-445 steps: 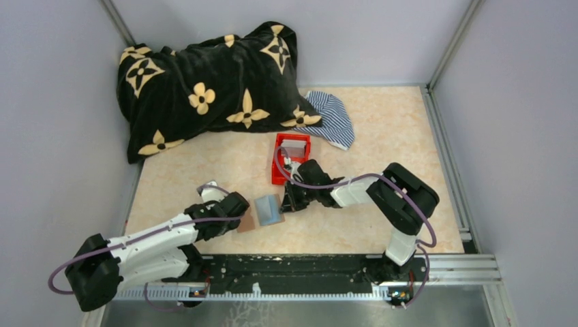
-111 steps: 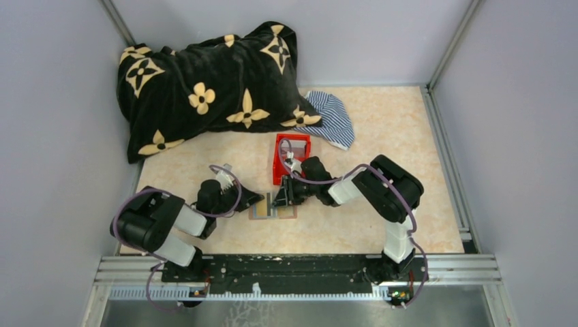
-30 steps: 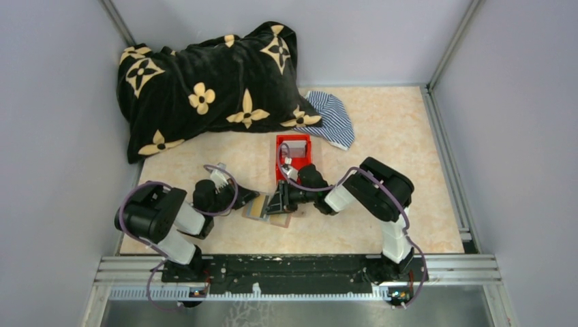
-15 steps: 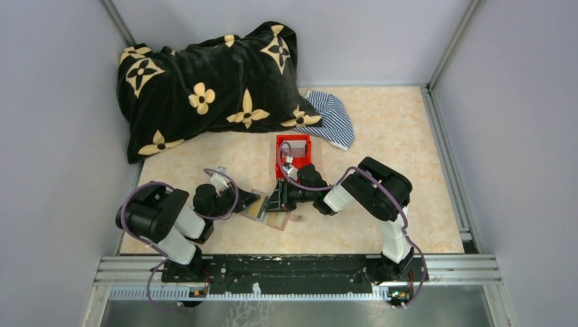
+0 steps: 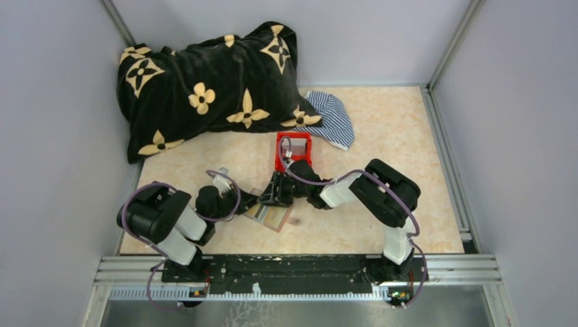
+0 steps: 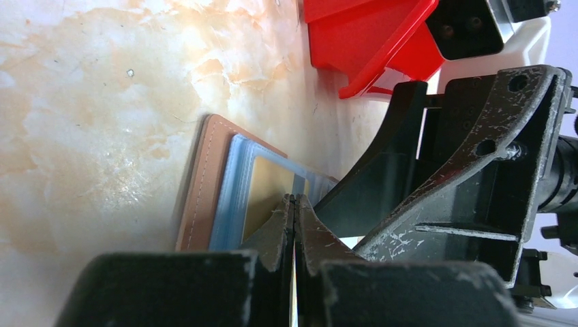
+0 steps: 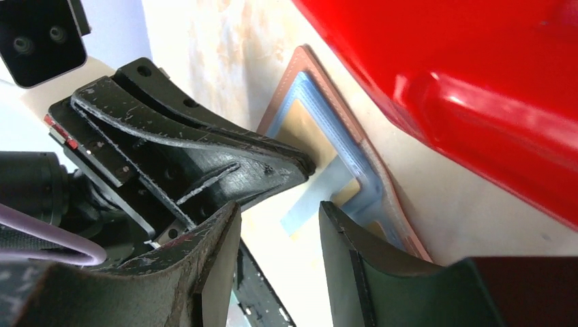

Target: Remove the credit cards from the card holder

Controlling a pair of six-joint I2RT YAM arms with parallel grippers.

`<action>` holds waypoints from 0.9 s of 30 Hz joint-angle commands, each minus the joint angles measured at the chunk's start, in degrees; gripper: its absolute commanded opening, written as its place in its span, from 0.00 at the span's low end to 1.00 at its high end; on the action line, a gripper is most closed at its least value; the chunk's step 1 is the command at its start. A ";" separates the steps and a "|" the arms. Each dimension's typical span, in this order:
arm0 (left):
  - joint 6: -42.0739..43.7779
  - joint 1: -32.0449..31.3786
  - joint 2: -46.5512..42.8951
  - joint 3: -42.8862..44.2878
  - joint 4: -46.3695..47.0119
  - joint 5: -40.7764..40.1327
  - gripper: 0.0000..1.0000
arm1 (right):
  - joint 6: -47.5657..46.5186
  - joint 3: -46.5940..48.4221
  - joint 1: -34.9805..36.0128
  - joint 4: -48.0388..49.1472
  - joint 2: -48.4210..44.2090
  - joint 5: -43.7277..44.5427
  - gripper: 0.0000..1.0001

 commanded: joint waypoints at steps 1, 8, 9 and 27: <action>1.70 -0.29 1.18 -2.47 -6.87 -2.91 0.00 | -2.93 -0.11 0.92 -9.72 -5.09 7.71 0.48; 2.22 -0.27 -3.08 0.89 -9.42 -1.98 0.00 | -7.98 0.37 4.25 -15.02 -9.23 11.48 0.48; 2.55 -0.32 -4.82 1.76 -11.04 -1.98 0.00 | -8.20 0.00 4.71 -14.64 -9.71 11.69 0.48; 8.12 0.60 -18.47 15.16 -38.31 -7.62 0.02 | -21.93 7.98 15.63 -30.19 -8.67 16.15 0.04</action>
